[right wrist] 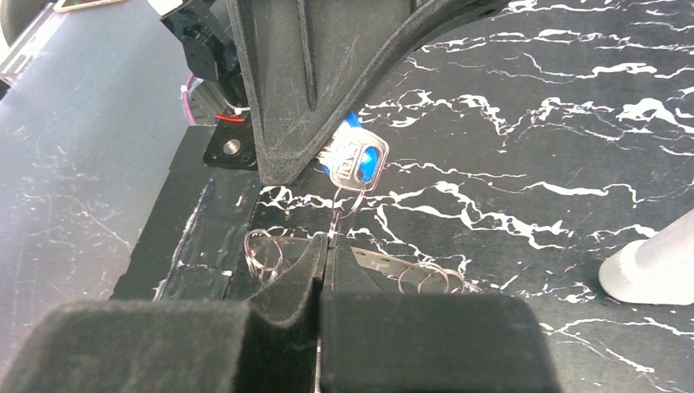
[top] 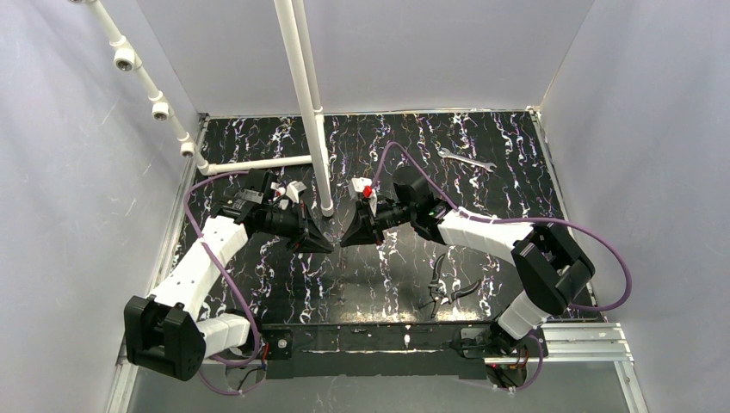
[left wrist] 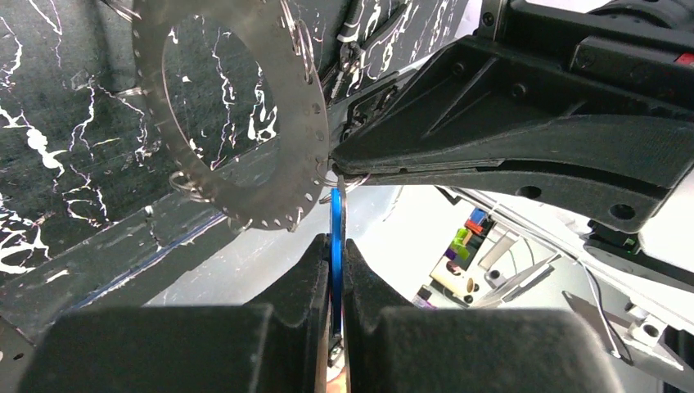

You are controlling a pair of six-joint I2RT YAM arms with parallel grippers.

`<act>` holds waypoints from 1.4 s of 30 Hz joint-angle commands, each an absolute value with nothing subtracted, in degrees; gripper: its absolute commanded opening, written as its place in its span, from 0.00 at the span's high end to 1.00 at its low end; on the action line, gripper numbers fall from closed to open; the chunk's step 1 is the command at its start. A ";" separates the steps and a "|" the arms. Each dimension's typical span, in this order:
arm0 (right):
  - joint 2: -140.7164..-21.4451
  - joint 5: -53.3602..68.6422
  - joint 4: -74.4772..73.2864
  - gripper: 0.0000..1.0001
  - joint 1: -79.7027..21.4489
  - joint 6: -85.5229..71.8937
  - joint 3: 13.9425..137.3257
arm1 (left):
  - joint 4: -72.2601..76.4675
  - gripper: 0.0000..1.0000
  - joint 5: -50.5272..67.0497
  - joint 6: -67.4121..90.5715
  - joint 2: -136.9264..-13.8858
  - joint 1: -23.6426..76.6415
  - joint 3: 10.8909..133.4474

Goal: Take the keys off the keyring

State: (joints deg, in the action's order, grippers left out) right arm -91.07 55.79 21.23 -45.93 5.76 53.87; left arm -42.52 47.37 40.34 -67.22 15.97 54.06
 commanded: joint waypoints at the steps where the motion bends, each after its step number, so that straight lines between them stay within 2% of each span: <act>1: -88.77 60.64 18.90 0.99 -46.23 2.66 56.39 | -43.94 1.00 47.32 35.91 -67.07 15.10 55.02; 20: -89.28 61.50 22.20 0.99 -46.32 -2.65 58.17 | -41.79 1.00 48.47 40.00 -67.69 15.18 50.22; 32: -90.59 62.59 40.94 0.99 -46.42 -17.39 54.32 | -39.54 1.00 48.86 40.88 -68.35 15.58 49.48; 42: -89.36 65.65 41.31 0.99 -46.49 -18.92 51.82 | -40.06 1.00 49.13 39.06 -68.76 13.97 50.53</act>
State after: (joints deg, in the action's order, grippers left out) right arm -91.35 59.13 35.16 -45.91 -16.08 51.94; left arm -39.48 51.99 40.77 -68.01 15.75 50.13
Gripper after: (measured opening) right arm 0.032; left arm 0.033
